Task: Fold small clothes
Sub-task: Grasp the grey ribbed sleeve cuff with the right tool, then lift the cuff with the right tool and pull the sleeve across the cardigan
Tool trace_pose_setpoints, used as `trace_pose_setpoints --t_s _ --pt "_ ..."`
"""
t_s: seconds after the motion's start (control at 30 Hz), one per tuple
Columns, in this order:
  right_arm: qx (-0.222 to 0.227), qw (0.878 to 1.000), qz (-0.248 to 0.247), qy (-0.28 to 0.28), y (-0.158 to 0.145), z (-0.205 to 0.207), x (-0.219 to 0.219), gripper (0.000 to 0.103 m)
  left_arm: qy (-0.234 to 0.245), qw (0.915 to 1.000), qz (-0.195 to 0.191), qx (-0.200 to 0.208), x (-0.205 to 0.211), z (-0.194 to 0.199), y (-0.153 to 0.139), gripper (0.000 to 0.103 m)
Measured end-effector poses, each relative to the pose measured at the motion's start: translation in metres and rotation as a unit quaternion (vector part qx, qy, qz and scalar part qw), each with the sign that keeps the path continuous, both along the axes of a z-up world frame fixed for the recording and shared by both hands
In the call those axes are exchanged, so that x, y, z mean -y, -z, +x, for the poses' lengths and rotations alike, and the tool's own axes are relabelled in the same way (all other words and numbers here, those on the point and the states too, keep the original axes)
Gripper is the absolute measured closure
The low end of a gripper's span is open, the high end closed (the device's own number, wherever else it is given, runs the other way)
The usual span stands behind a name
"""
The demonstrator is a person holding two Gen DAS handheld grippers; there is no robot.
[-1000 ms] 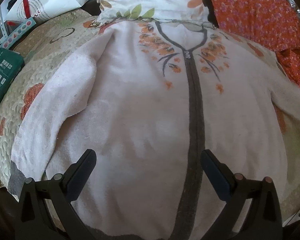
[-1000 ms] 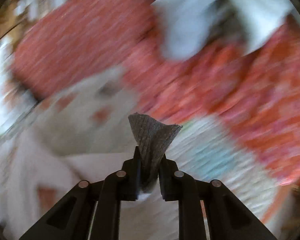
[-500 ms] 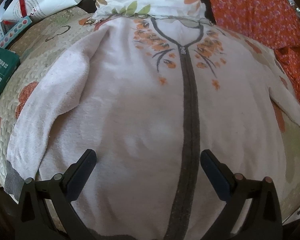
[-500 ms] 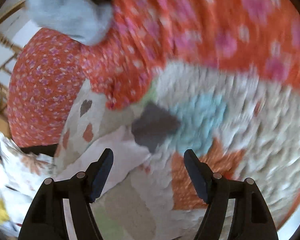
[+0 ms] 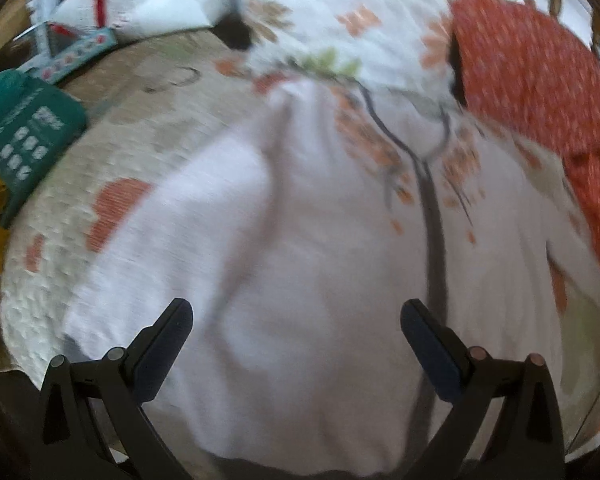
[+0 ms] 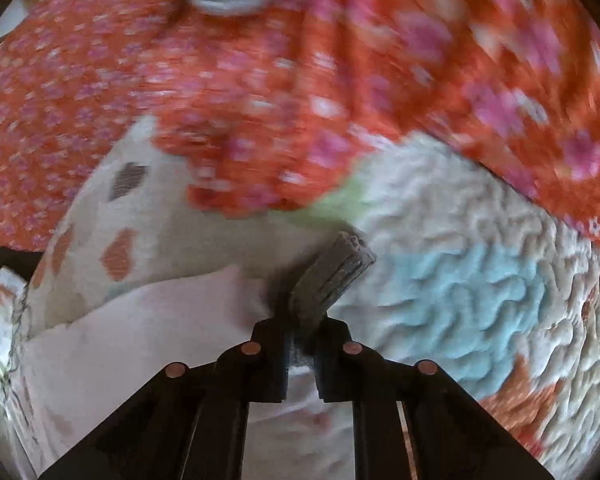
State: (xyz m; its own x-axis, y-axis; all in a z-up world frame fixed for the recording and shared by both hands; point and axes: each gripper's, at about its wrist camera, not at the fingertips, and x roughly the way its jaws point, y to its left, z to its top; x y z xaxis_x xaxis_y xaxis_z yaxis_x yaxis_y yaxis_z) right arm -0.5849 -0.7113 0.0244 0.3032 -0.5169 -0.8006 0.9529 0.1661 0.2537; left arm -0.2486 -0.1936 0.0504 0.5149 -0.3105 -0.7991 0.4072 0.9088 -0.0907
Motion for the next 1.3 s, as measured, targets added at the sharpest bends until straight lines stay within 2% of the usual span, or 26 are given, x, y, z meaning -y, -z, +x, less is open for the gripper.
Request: trace_pose_setpoints --t_s 0.1,0.2,0.3,0.4,0.53,0.57,0.67,0.87,1.03,1.3 --pt "0.012 0.996 -0.043 -0.083 -0.043 0.056 -0.035 0.093 -0.033 0.9993 -0.015 0.005 -0.029 0.022 -0.015 0.0" --pt "0.032 0.984 -0.058 -0.167 -0.071 0.121 -0.073 0.093 -0.067 0.9972 -0.032 0.009 -0.057 0.051 -0.034 0.0" --pt "0.046 0.962 -0.06 -0.264 -0.086 0.202 -0.129 0.093 -0.11 0.9923 -0.045 0.036 -0.088 0.074 -0.056 0.0" --pt "0.06 0.936 -0.039 -0.344 -0.082 0.275 -0.19 0.093 -0.151 0.9853 -0.064 0.048 -0.117 0.086 -0.067 0.0" --pt "0.054 0.902 -0.024 -0.428 -0.065 0.351 -0.271 0.093 -0.191 0.9772 -0.09 0.026 -0.149 0.099 -0.064 0.0" --pt "0.049 0.896 -0.019 -0.442 -0.06 0.364 -0.286 0.097 -0.193 0.9764 -0.094 0.018 -0.153 0.101 -0.062 0.0" --pt "0.027 0.88 -0.009 -0.474 -0.042 0.407 -0.325 0.097 -0.203 0.9736 -0.103 0.003 -0.165 0.104 -0.057 0.0" --pt "-0.016 0.869 0.003 -0.494 -0.005 0.463 -0.353 0.097 -0.227 0.9669 -0.117 -0.01 -0.179 0.112 -0.053 0.0" --pt "-0.013 0.861 0.027 -0.508 0.006 0.485 -0.367 0.097 -0.243 0.9624 -0.121 -0.006 -0.185 0.118 -0.055 0.0" --pt "0.007 0.831 0.055 -0.554 0.012 0.507 -0.397 0.096 -0.284 0.9497 -0.13 -0.018 -0.211 0.124 -0.047 0.0"
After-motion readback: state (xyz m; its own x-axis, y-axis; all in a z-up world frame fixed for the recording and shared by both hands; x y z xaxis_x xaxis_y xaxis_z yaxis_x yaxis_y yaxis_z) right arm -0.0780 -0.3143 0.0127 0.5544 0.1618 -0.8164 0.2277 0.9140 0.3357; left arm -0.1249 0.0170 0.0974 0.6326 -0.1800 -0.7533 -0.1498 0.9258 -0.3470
